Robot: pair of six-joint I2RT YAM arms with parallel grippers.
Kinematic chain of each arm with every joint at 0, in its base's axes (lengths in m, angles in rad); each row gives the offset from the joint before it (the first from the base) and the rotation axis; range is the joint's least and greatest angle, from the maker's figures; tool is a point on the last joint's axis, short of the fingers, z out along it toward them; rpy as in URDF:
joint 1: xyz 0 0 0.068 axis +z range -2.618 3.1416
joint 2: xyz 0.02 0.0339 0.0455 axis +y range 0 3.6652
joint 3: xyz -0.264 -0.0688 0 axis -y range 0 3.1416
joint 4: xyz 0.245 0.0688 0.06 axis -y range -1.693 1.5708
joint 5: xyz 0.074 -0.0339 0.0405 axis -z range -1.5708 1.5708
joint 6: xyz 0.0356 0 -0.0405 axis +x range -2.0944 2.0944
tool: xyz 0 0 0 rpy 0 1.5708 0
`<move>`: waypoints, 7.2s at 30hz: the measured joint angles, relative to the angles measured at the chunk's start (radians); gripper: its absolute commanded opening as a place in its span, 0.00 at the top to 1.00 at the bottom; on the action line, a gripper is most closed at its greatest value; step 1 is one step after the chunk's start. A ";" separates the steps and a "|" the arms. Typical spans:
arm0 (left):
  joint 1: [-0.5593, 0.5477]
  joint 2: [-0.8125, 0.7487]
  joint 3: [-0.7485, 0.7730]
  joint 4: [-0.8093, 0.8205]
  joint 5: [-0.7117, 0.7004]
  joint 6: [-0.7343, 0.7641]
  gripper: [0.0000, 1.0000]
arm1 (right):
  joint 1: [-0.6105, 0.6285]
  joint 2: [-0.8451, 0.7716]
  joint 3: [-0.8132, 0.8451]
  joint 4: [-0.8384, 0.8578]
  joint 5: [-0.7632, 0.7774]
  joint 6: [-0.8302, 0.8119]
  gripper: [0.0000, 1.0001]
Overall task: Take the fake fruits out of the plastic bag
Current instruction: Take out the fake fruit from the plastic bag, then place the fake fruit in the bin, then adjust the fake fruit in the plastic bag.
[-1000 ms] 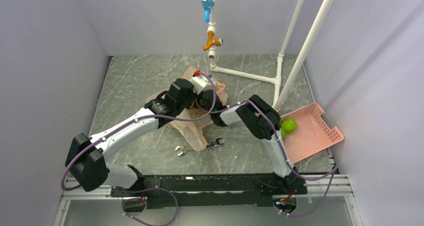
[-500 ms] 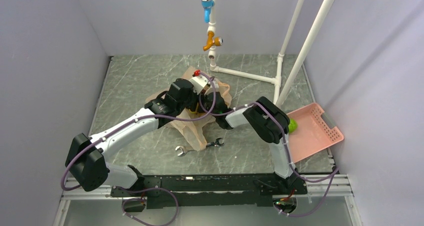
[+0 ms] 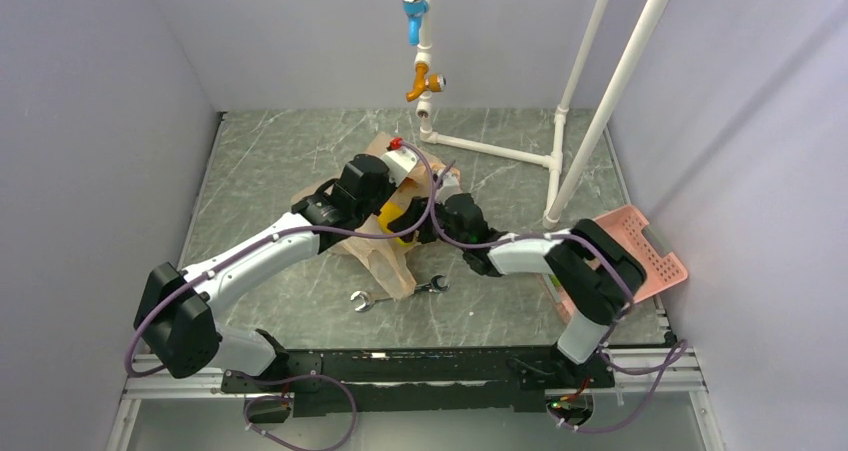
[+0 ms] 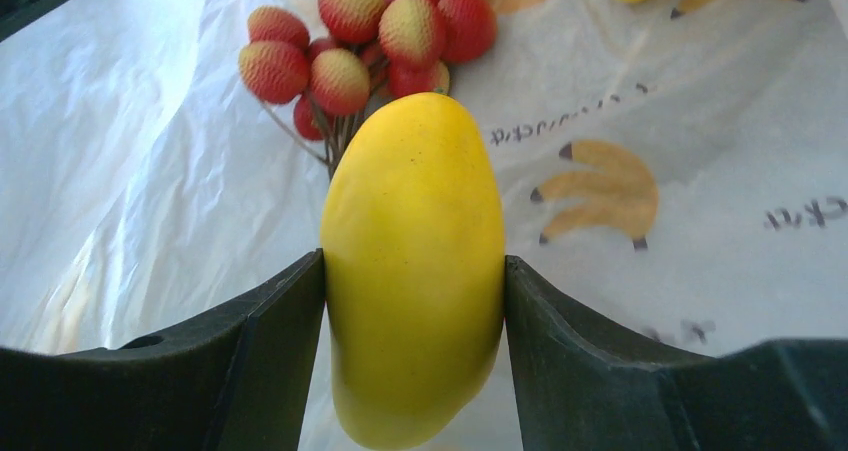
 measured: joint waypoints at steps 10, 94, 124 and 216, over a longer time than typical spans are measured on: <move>0.000 0.025 0.032 -0.023 -0.018 -0.018 1.00 | -0.150 -0.513 -0.227 -0.223 -0.027 -0.024 1.00; -0.020 0.024 0.032 -0.031 -0.051 -0.026 1.00 | -0.432 -0.861 -0.153 -0.669 0.447 -0.122 0.06; -0.030 0.025 0.032 -0.035 -0.051 -0.026 1.00 | 0.103 -0.186 -0.030 -0.116 0.303 -0.029 0.05; -0.066 -0.039 -0.007 0.031 -0.106 0.010 1.00 | -0.080 0.159 0.164 -0.019 0.398 0.127 1.00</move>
